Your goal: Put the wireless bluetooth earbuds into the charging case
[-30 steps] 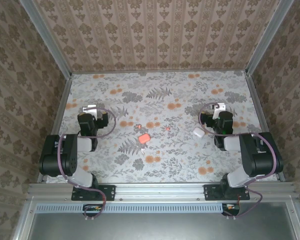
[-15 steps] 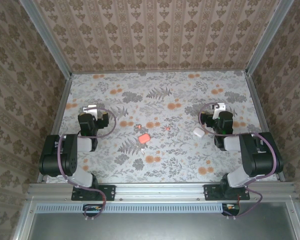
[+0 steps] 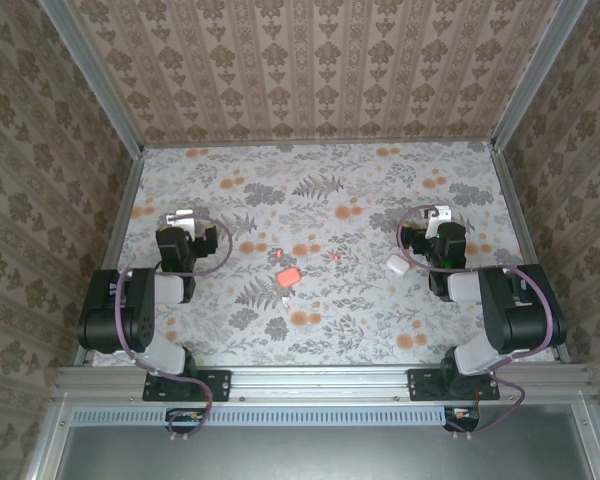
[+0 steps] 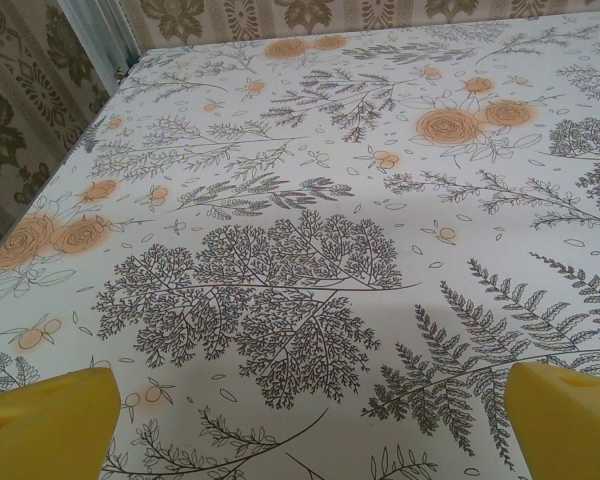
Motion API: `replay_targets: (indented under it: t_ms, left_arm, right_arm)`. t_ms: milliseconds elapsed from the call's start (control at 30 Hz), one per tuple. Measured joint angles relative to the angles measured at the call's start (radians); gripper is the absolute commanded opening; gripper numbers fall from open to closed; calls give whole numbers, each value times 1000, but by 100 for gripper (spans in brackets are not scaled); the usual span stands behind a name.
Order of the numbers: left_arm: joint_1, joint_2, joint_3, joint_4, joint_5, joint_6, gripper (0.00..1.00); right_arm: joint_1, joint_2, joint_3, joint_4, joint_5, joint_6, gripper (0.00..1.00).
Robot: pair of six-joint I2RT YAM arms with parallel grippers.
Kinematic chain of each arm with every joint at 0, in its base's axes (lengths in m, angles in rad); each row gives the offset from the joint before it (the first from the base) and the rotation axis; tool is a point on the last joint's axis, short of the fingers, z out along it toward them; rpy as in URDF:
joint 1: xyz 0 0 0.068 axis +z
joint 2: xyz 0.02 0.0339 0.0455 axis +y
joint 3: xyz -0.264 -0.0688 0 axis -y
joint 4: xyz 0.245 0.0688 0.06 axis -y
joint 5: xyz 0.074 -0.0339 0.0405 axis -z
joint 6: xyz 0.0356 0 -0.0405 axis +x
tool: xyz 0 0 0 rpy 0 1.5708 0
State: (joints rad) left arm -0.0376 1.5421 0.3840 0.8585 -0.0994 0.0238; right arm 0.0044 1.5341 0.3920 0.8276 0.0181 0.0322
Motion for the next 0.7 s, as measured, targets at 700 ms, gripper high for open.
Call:
replay_targets:
  t_ms: [700]
  left_arm:
    - [-91,-286,190,-431,-24,-4,90]
  right_arm:
    - [50,-214,382,-683,12,53,100]
